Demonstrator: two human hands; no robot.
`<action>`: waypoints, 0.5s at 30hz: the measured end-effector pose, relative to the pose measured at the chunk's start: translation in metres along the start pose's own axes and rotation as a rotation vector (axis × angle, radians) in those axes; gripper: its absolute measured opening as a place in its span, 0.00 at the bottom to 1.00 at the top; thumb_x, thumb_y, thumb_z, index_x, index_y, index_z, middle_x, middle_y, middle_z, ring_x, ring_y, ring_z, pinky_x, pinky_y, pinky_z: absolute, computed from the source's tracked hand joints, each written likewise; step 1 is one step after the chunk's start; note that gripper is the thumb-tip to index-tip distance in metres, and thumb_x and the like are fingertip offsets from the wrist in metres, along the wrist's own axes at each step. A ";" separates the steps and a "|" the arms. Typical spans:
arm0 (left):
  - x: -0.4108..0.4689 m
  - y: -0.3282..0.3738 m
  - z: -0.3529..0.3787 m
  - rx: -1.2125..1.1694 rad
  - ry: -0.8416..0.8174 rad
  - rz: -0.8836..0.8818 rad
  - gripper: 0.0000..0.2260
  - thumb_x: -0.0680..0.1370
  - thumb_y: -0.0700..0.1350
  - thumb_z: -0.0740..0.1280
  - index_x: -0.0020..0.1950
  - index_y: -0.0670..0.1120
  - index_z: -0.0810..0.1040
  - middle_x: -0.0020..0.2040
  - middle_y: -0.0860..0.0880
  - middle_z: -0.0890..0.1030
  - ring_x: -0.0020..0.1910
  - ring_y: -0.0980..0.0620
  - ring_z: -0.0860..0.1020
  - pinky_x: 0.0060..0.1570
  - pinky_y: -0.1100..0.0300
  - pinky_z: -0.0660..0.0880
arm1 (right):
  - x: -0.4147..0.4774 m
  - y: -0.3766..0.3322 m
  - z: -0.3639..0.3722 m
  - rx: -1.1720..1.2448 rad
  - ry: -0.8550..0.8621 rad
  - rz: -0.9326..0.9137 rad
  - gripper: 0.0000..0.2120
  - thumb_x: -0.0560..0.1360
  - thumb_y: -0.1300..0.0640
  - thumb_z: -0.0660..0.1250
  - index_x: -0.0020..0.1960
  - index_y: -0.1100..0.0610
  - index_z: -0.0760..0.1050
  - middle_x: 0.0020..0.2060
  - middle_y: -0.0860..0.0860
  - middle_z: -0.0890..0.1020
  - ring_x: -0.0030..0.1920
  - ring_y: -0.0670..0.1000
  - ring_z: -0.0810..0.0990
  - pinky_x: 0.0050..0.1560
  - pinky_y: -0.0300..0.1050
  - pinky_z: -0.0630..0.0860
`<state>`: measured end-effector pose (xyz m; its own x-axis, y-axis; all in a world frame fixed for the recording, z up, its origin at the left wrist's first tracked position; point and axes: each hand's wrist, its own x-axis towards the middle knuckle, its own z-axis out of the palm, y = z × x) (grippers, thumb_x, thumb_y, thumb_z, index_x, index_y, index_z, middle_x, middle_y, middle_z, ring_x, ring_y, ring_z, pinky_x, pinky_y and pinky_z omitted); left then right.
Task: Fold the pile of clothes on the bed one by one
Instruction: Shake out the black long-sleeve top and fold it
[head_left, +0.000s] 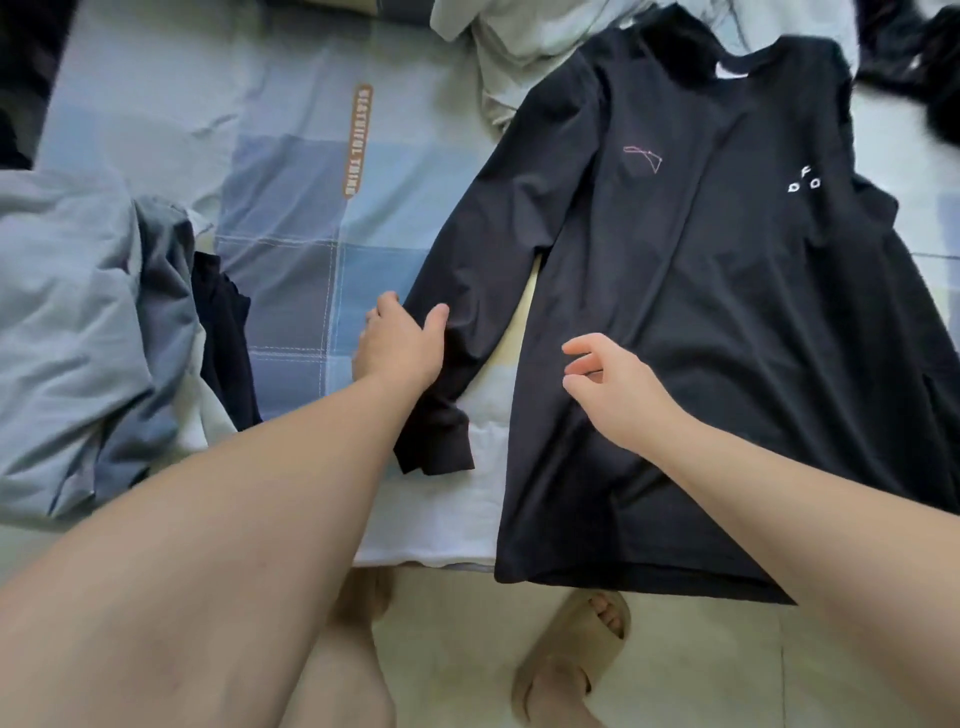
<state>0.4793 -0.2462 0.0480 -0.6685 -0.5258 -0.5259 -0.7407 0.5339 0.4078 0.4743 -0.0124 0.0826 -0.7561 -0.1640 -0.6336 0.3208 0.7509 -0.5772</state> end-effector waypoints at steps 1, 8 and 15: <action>0.016 0.004 -0.001 -0.021 -0.064 -0.001 0.31 0.80 0.61 0.63 0.76 0.44 0.62 0.72 0.44 0.71 0.70 0.40 0.71 0.66 0.45 0.67 | 0.015 -0.012 -0.001 -0.002 0.012 -0.008 0.18 0.81 0.55 0.61 0.69 0.45 0.70 0.57 0.44 0.78 0.54 0.47 0.78 0.43 0.40 0.74; 0.078 0.011 0.004 0.076 -0.255 0.011 0.08 0.77 0.49 0.69 0.44 0.50 0.72 0.58 0.48 0.77 0.59 0.42 0.74 0.59 0.50 0.74 | 0.107 -0.078 0.007 0.015 0.040 0.085 0.25 0.82 0.56 0.62 0.77 0.44 0.63 0.66 0.48 0.75 0.59 0.49 0.74 0.60 0.43 0.70; 0.143 0.029 -0.070 -0.155 -0.335 0.082 0.05 0.81 0.44 0.63 0.52 0.45 0.67 0.50 0.47 0.73 0.46 0.45 0.71 0.37 0.55 0.62 | 0.146 -0.138 0.015 -0.017 0.280 0.133 0.24 0.81 0.52 0.64 0.76 0.46 0.65 0.66 0.50 0.76 0.58 0.52 0.75 0.53 0.43 0.73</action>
<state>0.3580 -0.3521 0.0365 -0.6866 -0.2261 -0.6910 -0.7037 0.4454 0.5535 0.3282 -0.1493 0.0623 -0.8368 0.1173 -0.5347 0.4194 0.7651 -0.4885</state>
